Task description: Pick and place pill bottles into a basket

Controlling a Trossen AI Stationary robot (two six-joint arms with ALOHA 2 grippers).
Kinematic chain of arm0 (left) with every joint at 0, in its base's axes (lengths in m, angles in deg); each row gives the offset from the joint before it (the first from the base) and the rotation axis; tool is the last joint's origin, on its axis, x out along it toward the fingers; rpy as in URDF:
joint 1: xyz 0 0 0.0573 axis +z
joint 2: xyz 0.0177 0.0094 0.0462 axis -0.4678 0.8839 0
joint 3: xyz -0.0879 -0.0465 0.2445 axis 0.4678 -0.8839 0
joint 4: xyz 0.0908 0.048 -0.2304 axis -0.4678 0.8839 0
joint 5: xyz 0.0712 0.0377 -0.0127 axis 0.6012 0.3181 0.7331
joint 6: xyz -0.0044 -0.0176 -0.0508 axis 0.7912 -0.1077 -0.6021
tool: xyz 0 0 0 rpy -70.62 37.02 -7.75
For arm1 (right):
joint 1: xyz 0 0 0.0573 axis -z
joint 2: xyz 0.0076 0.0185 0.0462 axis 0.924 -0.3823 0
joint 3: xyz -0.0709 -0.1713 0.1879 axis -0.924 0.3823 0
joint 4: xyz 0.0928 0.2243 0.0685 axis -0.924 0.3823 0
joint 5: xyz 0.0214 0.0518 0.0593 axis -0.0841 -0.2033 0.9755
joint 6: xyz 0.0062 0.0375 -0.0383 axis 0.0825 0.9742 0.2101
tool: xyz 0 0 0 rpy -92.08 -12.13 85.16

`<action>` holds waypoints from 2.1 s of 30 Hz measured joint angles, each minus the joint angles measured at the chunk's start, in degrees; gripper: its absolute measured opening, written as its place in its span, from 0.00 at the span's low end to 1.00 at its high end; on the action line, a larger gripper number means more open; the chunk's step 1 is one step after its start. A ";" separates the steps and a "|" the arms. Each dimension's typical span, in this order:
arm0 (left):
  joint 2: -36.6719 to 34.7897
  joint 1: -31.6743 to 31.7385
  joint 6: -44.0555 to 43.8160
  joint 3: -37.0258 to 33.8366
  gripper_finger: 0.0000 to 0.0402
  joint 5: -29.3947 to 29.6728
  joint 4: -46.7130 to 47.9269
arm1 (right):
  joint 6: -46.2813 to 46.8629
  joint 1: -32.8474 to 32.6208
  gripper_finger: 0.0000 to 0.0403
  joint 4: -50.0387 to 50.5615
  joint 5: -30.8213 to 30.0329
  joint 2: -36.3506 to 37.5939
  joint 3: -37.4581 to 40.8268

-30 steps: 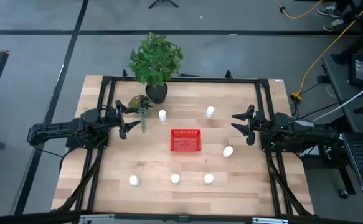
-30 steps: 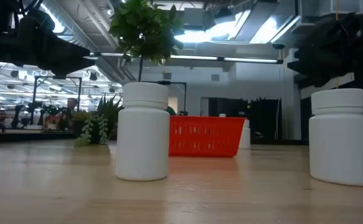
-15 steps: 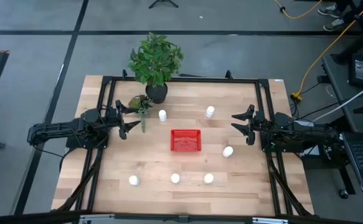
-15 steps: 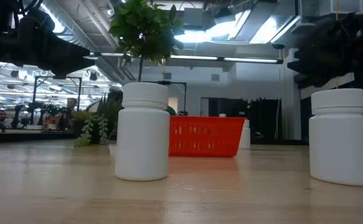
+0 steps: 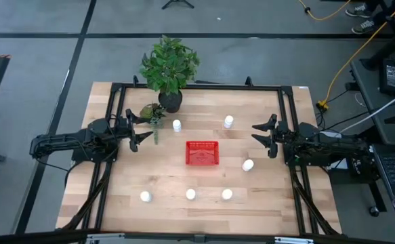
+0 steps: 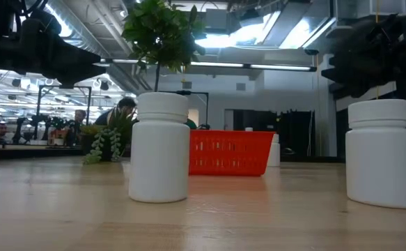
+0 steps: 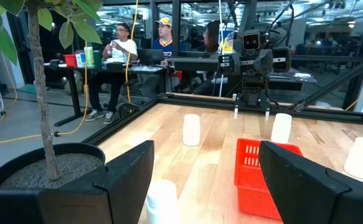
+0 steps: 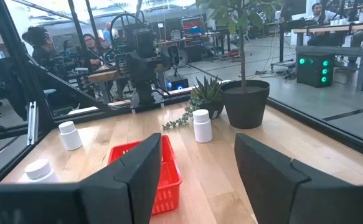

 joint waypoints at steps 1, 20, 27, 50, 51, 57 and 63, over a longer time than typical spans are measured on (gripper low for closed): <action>0.02 0.01 0.00 0.00 0.70 0.00 -0.01 | -0.02 0.00 0.51 -0.01 0.02 0.00 0.00; 0.01 0.00 0.00 0.00 0.70 0.00 -0.01 | -10.67 -0.01 0.51 -0.02 -0.03 0.00 0.00; 0.01 0.01 0.00 -0.01 0.70 0.01 -0.02 | -10.43 -0.01 0.51 -0.03 0.00 -0.01 0.00; 0.02 0.00 -8.27 -0.01 0.70 -0.13 -1.37 | -10.53 0.00 0.51 -0.02 0.02 0.00 0.00; 0.02 0.00 -9.28 -0.02 0.70 -0.03 -1.40 | -10.55 0.00 0.51 -0.02 0.02 -0.02 0.00; 0.02 0.00 -14.19 0.01 0.70 0.16 -1.77 | -10.54 -0.02 0.51 -0.02 0.02 0.00 0.00; 0.02 0.00 -14.75 0.00 0.70 0.20 -1.97 | -10.62 0.00 0.51 -1.05 -0.04 -0.02 0.00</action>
